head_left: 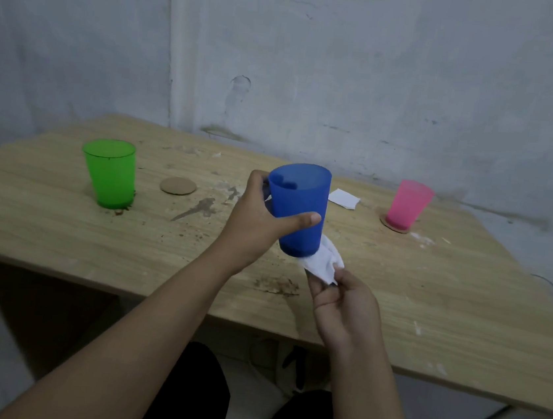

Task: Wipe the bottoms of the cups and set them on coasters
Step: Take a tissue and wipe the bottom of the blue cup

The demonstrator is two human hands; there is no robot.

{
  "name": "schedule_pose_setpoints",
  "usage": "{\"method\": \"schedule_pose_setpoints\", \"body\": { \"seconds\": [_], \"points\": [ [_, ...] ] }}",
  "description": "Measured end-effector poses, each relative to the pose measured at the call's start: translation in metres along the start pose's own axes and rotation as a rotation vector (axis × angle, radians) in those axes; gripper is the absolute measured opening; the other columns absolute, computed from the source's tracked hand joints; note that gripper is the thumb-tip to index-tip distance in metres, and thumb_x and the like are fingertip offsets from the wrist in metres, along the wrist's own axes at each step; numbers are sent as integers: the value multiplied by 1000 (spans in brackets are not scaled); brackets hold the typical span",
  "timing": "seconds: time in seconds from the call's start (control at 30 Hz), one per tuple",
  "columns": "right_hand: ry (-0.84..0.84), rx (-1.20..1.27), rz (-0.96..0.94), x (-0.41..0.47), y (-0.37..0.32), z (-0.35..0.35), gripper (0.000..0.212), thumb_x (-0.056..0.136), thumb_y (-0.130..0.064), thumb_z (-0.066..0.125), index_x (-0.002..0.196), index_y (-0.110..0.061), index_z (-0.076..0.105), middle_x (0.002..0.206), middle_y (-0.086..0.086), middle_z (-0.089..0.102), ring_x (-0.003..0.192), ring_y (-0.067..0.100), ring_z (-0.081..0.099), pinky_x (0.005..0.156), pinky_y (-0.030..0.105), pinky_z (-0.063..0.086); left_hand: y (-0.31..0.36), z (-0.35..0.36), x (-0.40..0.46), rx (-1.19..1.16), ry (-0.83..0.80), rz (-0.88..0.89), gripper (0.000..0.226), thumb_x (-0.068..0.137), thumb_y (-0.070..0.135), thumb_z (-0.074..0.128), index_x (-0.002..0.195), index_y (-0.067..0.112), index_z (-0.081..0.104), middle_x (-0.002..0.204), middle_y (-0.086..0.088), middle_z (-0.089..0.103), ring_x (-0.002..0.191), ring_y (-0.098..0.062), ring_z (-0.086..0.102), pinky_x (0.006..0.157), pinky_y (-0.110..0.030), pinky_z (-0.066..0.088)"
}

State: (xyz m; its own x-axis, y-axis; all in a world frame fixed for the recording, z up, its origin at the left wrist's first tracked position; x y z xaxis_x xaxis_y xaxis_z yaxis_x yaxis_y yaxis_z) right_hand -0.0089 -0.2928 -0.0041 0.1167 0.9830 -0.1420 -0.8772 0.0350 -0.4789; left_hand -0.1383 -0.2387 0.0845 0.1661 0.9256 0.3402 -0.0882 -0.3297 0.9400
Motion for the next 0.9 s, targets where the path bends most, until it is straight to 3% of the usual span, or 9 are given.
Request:
{"method": "schedule_pose_setpoints", "body": {
  "seconds": [0.07, 0.23, 0.37, 0.6, 0.9],
  "points": [
    [-32, -72, -15, 3, 2, 9, 36, 96, -2, 31, 127, 4, 49, 123, 20, 62, 110, 28, 64, 94, 39, 51, -2, 4, -2, 3, -9, -4, 61, 71, 28, 81, 116, 25, 41, 127, 7, 54, 112, -9, 58, 77, -22, 55],
    [-62, -91, -31, 3, 10, 17, 34, 96, 0, 32, 123, 2, 52, 122, 19, 63, 111, 27, 63, 95, 39, 51, 4, 8, -2, 14, -7, 32, 61, 71, 26, 81, 117, 23, 40, 128, 7, 53, 112, -7, 58, 78, -22, 56],
    [-34, -89, -4, -1, 10, 13, 31, 91, 5, 31, 109, 2, 57, 114, 19, 67, 104, 29, 66, 91, 42, 52, 6, 2, 4, 5, 4, 33, 60, 73, 25, 80, 116, 26, 39, 130, 8, 51, 112, -6, 58, 78, -19, 55],
    [39, -194, 23, 4, 0, -10, 38, 90, 4, 31, 121, 5, 52, 113, 19, 68, 103, 30, 67, 89, 41, 53, -7, 2, 18, 29, -23, -22, 64, 72, 28, 80, 121, 22, 40, 130, 5, 52, 111, -11, 58, 84, -29, 54],
    [164, -183, -61, 13, -26, -36, 35, 90, 4, 32, 119, 10, 51, 112, 21, 66, 93, 27, 70, 80, 39, 58, -54, 22, 47, 140, -97, -91, 64, 71, 30, 81, 120, 24, 41, 123, 9, 49, 111, -13, 53, 85, -29, 49]
  ]
}}
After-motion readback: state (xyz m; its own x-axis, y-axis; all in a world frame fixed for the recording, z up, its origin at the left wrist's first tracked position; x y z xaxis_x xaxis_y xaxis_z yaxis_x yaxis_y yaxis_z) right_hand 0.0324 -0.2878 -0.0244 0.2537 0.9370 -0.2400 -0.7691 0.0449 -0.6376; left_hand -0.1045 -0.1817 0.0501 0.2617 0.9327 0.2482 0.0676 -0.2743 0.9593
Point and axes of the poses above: each hand's wrist, its own x-axis towards the middle knuckle, its own z-axis out of the palm, y = z × x, the point moved 10 cm from there along x, towards the middle knuckle
